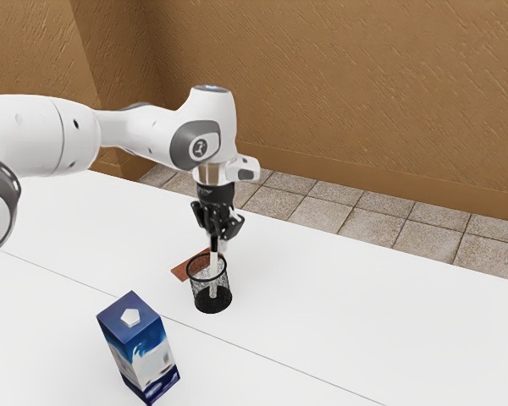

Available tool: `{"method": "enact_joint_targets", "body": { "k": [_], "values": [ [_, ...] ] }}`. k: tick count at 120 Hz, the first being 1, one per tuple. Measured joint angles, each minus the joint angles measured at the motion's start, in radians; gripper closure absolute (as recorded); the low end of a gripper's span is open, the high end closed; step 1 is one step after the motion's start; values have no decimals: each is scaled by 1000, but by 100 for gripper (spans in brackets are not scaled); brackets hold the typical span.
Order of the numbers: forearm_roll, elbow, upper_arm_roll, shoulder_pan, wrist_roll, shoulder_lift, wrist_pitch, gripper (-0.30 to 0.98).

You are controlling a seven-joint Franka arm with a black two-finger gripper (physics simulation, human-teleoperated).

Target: Take the marker out of the pen holder and place it to the left of the pen holder.

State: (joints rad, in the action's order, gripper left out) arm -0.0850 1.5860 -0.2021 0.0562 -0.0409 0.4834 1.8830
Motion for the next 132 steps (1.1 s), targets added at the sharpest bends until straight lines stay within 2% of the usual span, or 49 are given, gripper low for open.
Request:
{"method": "enact_joint_targets", "body": {
  "k": [27, 51, 81, 106, 132],
  "values": [
    [46, 3, 0, 6, 2, -15, -35, 64],
    [62, 5, 0, 8, 5, -29, -54, 72],
    [50, 36, 4, 9, 12, -159, -99, 76],
    [38, 33, 7, 13, 16, -297, -202, 78],
    [-10, 1, 29, 97, 16, -264, -293, 78]
  ]
}}
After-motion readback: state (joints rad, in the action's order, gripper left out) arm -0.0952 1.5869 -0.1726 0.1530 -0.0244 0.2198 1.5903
